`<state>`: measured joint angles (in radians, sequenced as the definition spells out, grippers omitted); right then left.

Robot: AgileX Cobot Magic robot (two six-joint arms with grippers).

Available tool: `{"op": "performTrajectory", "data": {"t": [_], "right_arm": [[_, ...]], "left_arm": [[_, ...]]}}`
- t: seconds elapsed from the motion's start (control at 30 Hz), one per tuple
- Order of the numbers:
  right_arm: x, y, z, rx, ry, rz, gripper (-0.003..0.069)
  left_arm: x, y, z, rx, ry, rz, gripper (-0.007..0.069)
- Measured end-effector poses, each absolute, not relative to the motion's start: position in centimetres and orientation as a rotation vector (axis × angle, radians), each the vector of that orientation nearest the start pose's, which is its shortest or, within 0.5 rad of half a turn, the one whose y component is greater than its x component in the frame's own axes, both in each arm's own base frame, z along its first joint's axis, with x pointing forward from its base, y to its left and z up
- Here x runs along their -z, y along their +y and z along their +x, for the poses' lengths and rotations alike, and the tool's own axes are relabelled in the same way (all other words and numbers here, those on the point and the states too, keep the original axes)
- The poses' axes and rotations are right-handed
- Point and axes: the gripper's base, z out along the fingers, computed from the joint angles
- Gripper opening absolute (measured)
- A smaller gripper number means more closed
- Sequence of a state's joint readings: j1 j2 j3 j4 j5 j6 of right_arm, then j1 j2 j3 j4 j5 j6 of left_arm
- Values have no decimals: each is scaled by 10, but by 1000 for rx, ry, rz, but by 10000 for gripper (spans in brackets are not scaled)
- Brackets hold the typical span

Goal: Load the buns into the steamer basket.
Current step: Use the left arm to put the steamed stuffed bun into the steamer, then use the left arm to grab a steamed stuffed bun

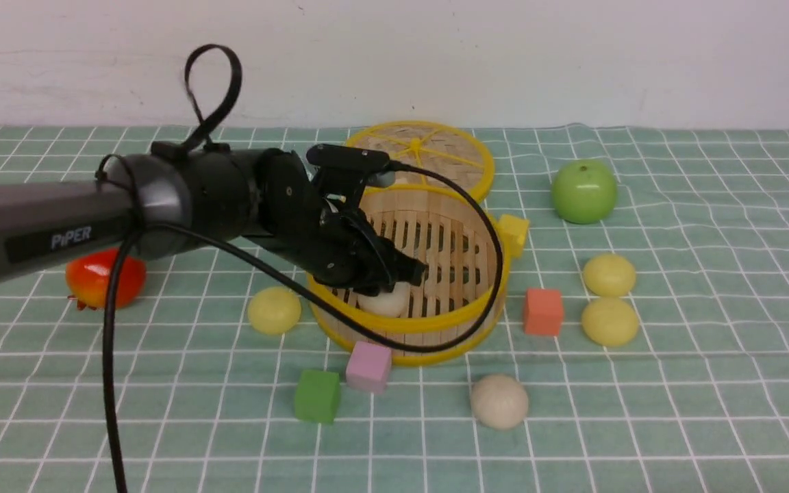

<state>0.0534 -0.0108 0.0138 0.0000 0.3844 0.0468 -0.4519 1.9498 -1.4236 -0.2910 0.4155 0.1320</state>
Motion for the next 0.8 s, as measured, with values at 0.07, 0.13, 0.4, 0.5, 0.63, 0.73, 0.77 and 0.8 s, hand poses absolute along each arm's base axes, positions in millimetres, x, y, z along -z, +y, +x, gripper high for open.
{"op": "performTrajectory", "data": {"t": [0.07, 0.13, 0.4, 0.5, 0.63, 0.73, 0.77, 0.8], "right_arm": [[-175, 3, 52, -69, 1872, -6, 240], [-175, 3, 52, -69, 1872, -6, 240], [-175, 3, 52, -69, 1872, -6, 240], [-175, 3, 52, -69, 1872, -6, 240], [-175, 3, 52, -69, 1872, -6, 240], [-175, 3, 52, -69, 1872, -6, 240], [-175, 3, 52, -69, 1872, -6, 240], [-175, 3, 52, -69, 1872, -6, 240]], "left_arm": [[-224, -199, 386, 414, 2399, 434, 286], [-250, -196, 376, 433, 2374, 436, 332], [-294, -148, 348, 440, 2578, 306, 182], [-274, -132, 359, 391, 2668, 243, 123], [-244, -122, 377, 335, 2702, 209, 107], [-227, -121, 387, 289, 2696, 230, 133], [-222, -120, 390, 274, 2693, 237, 146], [-221, -120, 391, 268, 2690, 239, 148]]}}
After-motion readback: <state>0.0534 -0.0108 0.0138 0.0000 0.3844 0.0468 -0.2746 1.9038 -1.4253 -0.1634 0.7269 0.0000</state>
